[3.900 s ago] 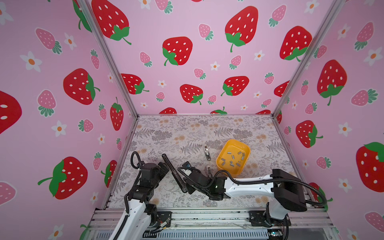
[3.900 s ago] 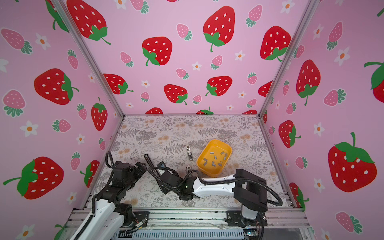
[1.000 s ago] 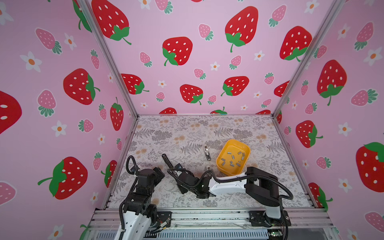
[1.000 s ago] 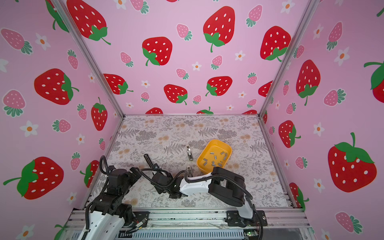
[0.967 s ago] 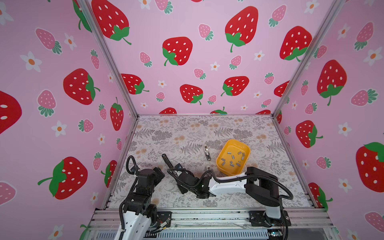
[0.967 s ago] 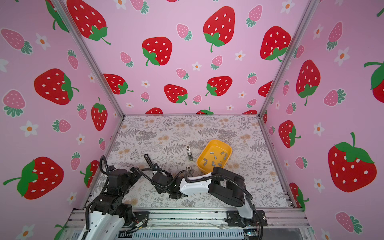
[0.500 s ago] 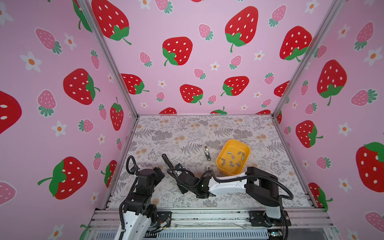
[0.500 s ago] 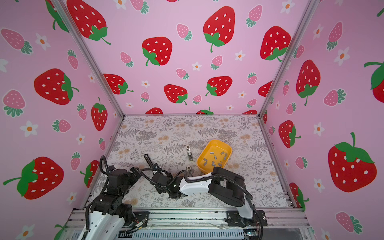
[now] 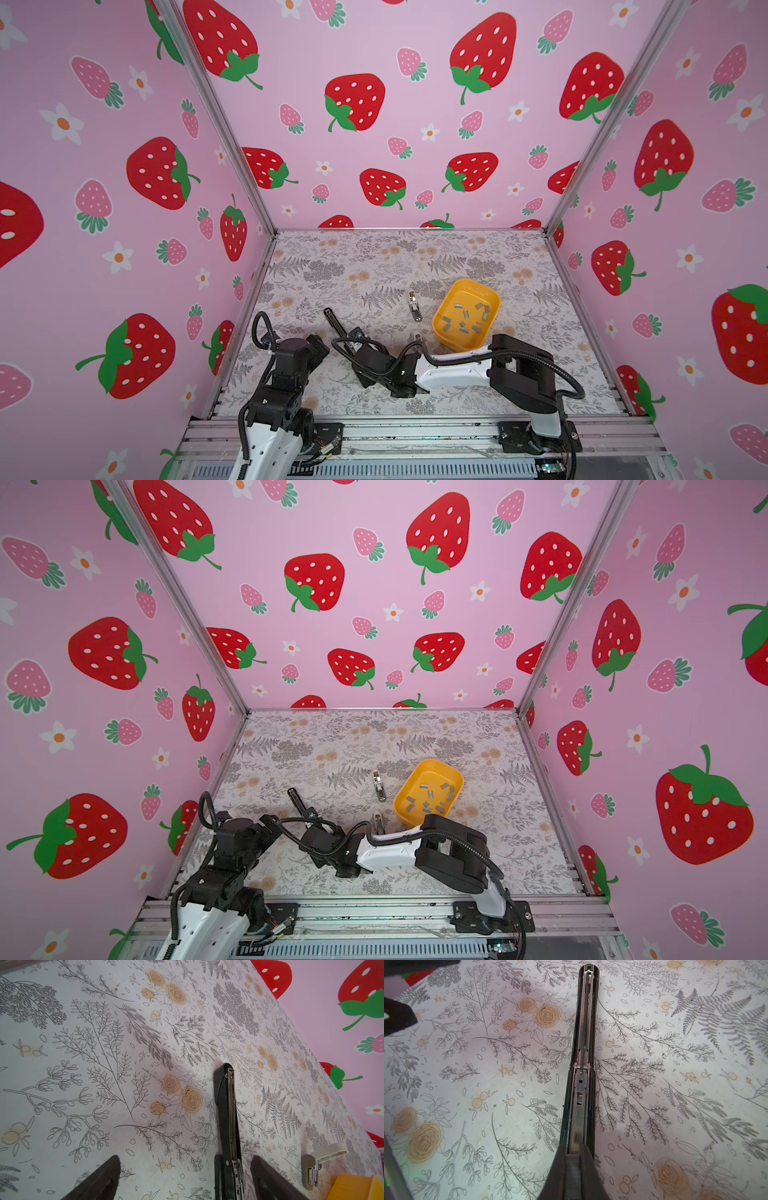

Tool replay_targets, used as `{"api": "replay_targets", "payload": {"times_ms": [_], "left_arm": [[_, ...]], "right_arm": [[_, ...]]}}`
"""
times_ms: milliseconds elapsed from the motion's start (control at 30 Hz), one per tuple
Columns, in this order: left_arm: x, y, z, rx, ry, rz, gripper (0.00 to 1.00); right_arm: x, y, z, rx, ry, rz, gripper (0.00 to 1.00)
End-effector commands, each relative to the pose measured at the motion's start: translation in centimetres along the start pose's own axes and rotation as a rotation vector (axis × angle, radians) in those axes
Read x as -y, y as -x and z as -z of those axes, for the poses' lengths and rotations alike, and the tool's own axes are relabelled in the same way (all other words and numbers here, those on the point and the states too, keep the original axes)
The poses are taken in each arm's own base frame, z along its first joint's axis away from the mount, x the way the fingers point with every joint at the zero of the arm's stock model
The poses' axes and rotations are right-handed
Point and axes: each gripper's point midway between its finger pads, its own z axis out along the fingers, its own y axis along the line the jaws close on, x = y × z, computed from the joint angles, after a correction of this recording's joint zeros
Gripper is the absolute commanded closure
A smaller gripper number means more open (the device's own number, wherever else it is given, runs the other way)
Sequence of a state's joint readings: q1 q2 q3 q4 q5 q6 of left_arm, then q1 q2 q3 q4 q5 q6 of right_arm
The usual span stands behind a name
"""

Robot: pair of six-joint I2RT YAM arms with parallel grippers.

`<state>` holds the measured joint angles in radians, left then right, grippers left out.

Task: Load the staples into the stapler

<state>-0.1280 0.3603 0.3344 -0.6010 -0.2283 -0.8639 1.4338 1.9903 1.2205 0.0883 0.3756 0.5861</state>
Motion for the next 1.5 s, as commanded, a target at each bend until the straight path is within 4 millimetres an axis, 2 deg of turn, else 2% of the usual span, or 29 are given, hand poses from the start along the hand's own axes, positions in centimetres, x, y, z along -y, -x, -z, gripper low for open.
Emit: {"api": "replay_targets", "payload": {"times_ms": [0, 767, 933, 1267, 1333, 1467], "left_arm": [[-0.4, 0.3, -0.1, 0.025, 0.013, 0.009, 0.01], [-0.4, 0.1, 0.0, 0.023, 0.002, 0.01, 0.01], [-0.4, 0.1, 0.0, 0.024, 0.003, 0.01, 0.01], [-0.4, 0.2, 0.1, 0.025, 0.002, 0.01, 0.01], [-0.4, 0.2, 0.1, 0.026, 0.001, 0.009, 0.01], [-0.4, 0.2, 0.1, 0.025, -0.002, 0.006, 0.01]], "right_arm": [[0.2, -1.4, -0.6, -0.035, -0.035, 0.0, 0.94], [0.0, -3.3, 0.1, -0.048, -0.069, -0.01, 0.94], [0.1, -3.4, 0.0, -0.049, -0.074, -0.013, 0.81], [-0.1, -3.2, 0.1, -0.041, -0.058, -0.021, 0.72], [-0.3, -2.8, 0.4, -0.033, -0.053, -0.019, 0.69], [-0.4, -0.5, 2.1, 0.018, -0.039, -0.022, 0.63]]}}
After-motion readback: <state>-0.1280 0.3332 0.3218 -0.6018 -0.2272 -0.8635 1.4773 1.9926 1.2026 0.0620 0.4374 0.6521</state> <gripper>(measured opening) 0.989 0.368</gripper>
